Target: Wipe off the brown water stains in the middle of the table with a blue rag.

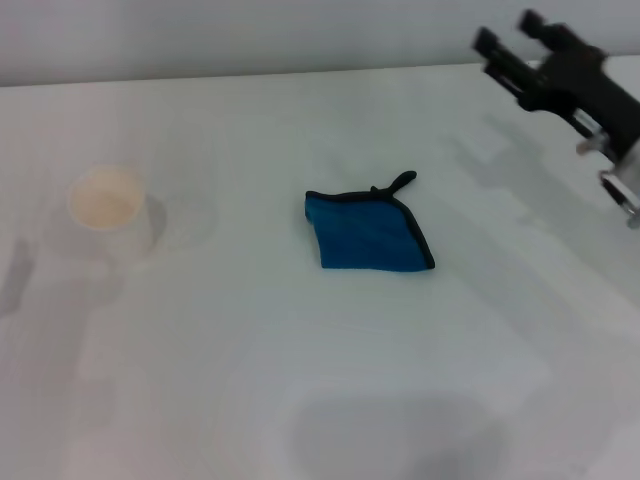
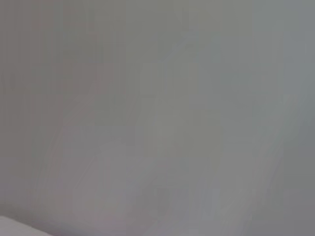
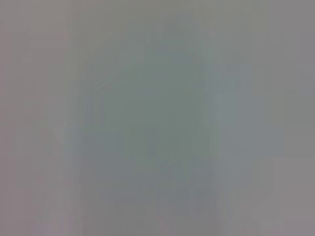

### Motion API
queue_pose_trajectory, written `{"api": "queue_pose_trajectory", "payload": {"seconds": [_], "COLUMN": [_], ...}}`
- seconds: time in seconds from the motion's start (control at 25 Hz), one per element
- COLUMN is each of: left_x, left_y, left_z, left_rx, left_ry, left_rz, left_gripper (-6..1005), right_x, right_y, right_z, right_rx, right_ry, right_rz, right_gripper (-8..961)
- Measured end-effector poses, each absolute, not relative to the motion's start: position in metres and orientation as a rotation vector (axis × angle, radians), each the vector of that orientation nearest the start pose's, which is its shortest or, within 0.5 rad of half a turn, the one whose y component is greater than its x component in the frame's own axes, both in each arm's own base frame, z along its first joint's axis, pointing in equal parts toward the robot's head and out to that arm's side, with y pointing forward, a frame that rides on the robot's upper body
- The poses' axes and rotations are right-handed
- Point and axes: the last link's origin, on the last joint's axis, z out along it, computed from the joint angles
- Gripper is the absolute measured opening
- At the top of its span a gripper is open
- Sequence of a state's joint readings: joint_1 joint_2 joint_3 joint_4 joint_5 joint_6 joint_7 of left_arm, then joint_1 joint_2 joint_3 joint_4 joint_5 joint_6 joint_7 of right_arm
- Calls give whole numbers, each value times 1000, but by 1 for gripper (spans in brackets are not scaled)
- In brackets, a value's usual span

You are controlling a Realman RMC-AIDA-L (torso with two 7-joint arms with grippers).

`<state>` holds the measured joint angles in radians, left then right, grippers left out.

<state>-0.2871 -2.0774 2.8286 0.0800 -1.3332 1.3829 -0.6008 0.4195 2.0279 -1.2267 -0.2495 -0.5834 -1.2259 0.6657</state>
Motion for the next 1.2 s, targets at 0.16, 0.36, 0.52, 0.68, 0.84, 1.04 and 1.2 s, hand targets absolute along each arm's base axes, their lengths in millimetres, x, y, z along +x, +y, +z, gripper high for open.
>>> {"api": "queue_pose_trajectory", "payload": {"seconds": [0.16, 0.36, 0.52, 0.68, 0.84, 1.04, 1.2], "left_x": [-361, -353, -352, -349, -355, -360, -360], "left_y": [269, 280, 289, 294, 293, 287, 282], "left_z": [-2, -2, -6, -12, -16, -17, -22], "left_rx": [-1450, -1463, -1474, -1499, -1506, -1504, -1533], "left_ry": [-866, -851, -876, -893, -929, -942, -951], "left_rz": [-1019, -1040, -1020, -1003, -964, -948, -937], "left_gripper": [887, 887, 888, 888, 887, 888, 888], "right_x": [333, 355, 360, 359, 359, 360, 362], "right_y": [331, 320, 317, 318, 323, 319, 315], "right_z": [23, 24, 24, 24, 20, 18, 19], "right_rx": [-1715, -1637, -1616, -1617, -1626, -1623, -1617], "right_ry": [521, 594, 618, 624, 651, 680, 680], "right_rz": [856, 779, 775, 777, 767, 789, 791], "right_gripper": [745, 745, 744, 744, 744, 743, 743]}}
